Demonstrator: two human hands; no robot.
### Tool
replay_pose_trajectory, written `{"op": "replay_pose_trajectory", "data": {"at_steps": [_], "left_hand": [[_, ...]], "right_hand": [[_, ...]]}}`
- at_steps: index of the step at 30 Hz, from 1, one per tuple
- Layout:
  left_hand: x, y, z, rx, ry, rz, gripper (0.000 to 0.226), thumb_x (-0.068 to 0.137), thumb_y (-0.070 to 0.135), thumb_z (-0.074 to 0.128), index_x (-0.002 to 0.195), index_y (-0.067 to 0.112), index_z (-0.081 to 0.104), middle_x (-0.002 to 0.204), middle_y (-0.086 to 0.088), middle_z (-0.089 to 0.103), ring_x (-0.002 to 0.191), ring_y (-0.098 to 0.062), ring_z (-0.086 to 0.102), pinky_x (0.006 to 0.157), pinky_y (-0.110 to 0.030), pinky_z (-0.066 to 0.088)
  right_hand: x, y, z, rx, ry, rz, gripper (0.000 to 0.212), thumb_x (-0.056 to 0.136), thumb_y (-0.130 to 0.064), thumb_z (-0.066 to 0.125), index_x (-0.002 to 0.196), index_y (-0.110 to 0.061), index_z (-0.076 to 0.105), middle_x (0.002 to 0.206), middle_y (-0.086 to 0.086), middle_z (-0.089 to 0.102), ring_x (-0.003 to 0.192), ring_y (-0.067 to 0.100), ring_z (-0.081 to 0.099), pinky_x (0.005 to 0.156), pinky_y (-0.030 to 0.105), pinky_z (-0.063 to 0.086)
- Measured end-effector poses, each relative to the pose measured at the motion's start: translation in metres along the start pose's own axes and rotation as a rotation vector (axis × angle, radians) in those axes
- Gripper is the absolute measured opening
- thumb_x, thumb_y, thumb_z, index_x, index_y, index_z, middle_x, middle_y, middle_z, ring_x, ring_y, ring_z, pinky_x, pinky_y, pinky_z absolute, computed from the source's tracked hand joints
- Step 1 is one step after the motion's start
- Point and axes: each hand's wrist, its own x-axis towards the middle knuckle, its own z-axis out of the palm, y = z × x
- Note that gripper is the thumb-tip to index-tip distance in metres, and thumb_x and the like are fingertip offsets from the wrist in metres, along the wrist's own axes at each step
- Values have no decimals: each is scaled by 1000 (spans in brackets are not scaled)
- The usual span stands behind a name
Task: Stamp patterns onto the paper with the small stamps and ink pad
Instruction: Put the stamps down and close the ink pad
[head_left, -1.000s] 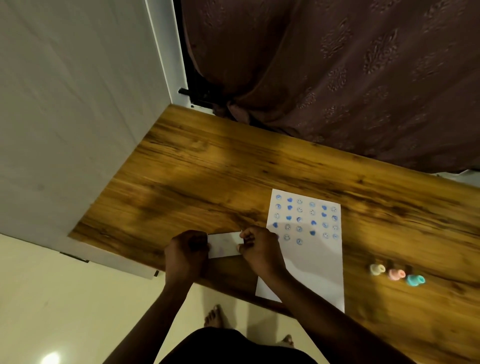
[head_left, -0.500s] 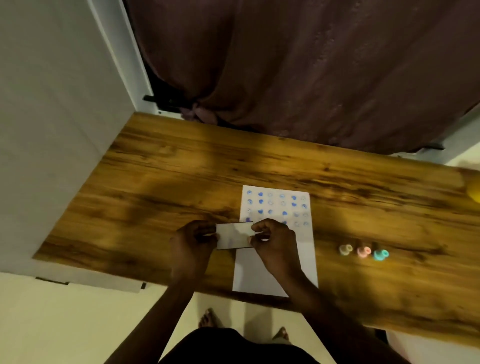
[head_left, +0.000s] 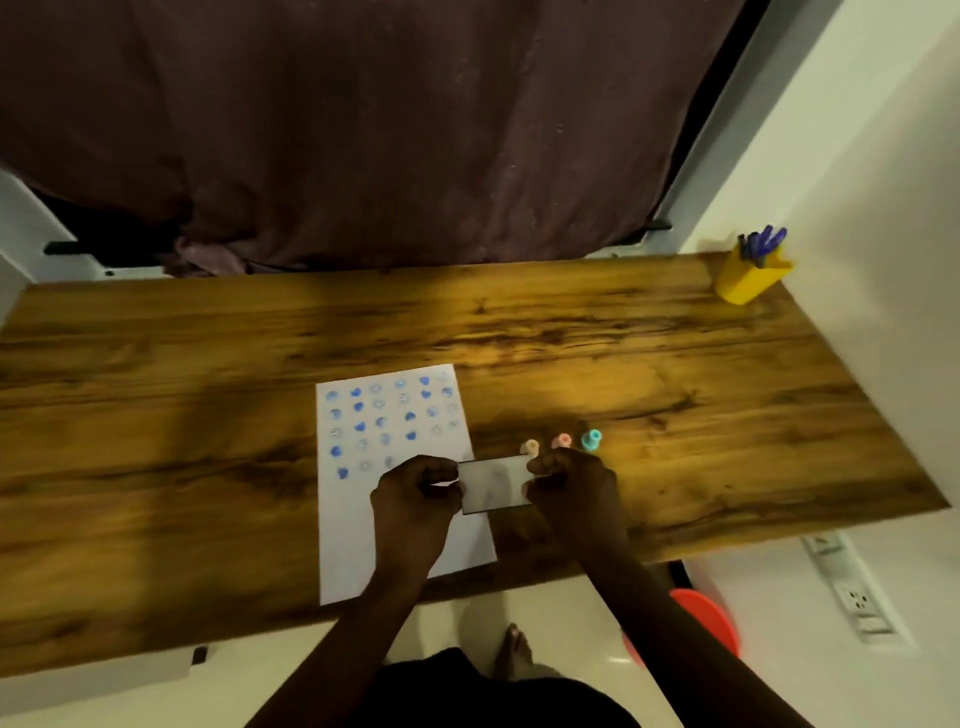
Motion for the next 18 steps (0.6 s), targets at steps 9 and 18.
{"op": "replay_pose_trajectory", "data": {"at_steps": [9,18], "left_hand": [[-16,13,79,174,-71,37,22,81,23,84,88,30,64,92,14,71,87,-10,71,92,-37,58],[-18,12,105,177,-64,5,19,83,14,83,99,14,74,101,2,79,92,-14,74,93,-32,56]], "right_hand": [[13,68,-42,-15,-12,82,17,84,-15,79,101,-18,74,102,-7,75,83,0,65,66,3,41],[25,93,-46,51,-82,112,20,87,-13,76,95,-28,66,103,-8,71,88,2,64,68,7,42]]}}
